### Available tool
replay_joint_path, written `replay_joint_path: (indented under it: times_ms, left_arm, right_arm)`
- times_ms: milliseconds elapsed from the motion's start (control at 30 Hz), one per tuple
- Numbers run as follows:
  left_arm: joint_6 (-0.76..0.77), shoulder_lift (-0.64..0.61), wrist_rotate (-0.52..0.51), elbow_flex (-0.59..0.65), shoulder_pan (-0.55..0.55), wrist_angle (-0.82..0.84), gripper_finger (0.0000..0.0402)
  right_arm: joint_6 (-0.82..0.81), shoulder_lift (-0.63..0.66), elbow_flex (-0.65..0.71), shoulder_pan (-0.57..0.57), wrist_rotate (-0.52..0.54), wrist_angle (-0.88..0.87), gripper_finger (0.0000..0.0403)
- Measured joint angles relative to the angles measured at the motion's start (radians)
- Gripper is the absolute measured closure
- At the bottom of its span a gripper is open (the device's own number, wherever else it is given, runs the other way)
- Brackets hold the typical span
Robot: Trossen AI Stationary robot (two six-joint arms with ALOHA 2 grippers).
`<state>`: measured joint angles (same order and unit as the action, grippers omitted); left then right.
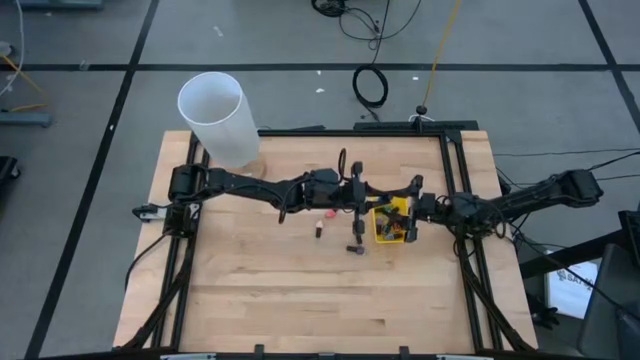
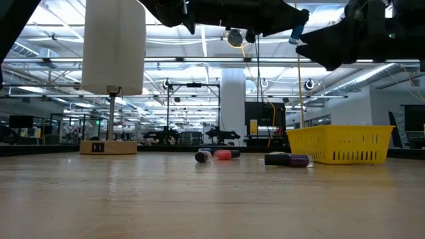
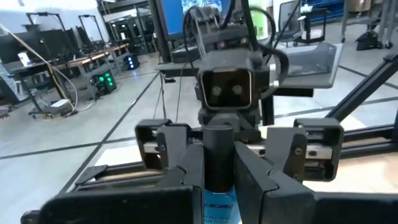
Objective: Pick & Place Nail Polish
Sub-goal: Put the medium blue nail polish into the yellow bin
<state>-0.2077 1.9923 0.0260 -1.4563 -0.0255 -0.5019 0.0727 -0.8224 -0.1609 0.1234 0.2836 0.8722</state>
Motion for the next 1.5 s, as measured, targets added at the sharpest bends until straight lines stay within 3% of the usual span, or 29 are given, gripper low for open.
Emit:
replay_joint_path:
  times_ms: [600,1033,1233,1367,1500]
  left_arm:
    - [0.003,-0.002,0.005,0.0,0.002,0.044,0.0364]
    - [0.007,-0.002,0.036,0.0,0.002,0.055,0.0364]
    - [0.019,-0.002,0.052,0.0,0.003,0.058,0.0363]
    - [0.032,-0.002,0.049,0.0,0.009,0.055,0.0329]
    - [0.053,-0.002,-0.081,0.0,0.032,0.045,0.0273]
  right_arm:
    - [0.045,-0.1,-0.094,0.0,-0.001,0.0,0.0168]
    - [0.048,-0.101,-0.094,0.002,-0.003,-0.005,0.0289]
    - [0.047,-0.101,-0.094,0.003,-0.003,-0.01,0.029]
    - [0.045,-0.101,-0.094,0.003,-0.007,-0.013,0.029]
    - [0.029,-0.101,-0.094,0.002,0.004,-0.029,0.029]
